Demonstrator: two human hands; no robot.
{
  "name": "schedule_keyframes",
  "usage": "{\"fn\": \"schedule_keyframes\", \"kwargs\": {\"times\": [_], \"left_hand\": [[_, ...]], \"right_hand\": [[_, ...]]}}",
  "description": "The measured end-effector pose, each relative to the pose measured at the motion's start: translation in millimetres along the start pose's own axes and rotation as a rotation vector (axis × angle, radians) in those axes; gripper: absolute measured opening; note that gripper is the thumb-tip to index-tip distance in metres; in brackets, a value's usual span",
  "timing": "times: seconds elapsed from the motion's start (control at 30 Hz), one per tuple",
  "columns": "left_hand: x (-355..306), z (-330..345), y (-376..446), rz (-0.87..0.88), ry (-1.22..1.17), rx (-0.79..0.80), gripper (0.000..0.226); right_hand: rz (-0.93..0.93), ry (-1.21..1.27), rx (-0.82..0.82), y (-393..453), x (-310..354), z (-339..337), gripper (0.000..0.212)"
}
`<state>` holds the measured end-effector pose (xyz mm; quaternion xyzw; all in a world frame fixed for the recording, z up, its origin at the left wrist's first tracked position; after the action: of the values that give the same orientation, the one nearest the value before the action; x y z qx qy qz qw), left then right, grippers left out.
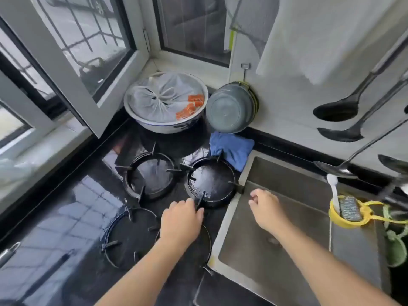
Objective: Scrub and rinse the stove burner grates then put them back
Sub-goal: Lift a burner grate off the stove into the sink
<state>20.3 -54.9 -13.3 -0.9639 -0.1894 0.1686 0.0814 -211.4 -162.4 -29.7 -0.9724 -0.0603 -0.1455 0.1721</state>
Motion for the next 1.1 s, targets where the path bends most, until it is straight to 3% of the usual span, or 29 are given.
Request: {"fn": "schedule_keyframes", "kwargs": {"times": [0.13, 0.33, 0.47, 0.67, 0.97, 1.1], "left_hand": [[-5, 15, 21, 0.092, 0.094, -0.038, 0.037], [0, 26, 31, 0.154, 0.158, -0.023, 0.033], [-4, 28, 31, 0.239, 0.095, -0.081, 0.017], [-6, 19, 31, 0.297, -0.002, -0.221, 0.027], [4, -14, 13, 0.346, -0.235, -0.276, 0.028], [-29, -42, -16, 0.496, -0.266, -0.335, 0.025]], "right_hand": [[0.016, 0.034, -0.033, 28, 28, 3, 0.035], [0.006, -0.137, -0.038, 40, 42, 12, 0.011], [-0.045, -0.217, -0.089, 43, 49, 9, 0.019], [-0.075, -0.246, -0.181, 40, 52, -5, 0.026], [-0.107, -0.185, -0.157, 6, 64, -34, 0.021], [-0.060, -0.095, -0.165, -27, 35, -53, 0.025]]}}
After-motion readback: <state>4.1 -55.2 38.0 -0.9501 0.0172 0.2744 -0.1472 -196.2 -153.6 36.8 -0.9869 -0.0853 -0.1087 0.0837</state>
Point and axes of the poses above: each hand's wrist, its own y-axis towards the middle knuckle, its own z-axis out of the palm, x = y × z, the point moved 6 cm from there along y, towards the middle knuckle, and after that the axes turned 8 degrees about -y, right-handed, at the moved point
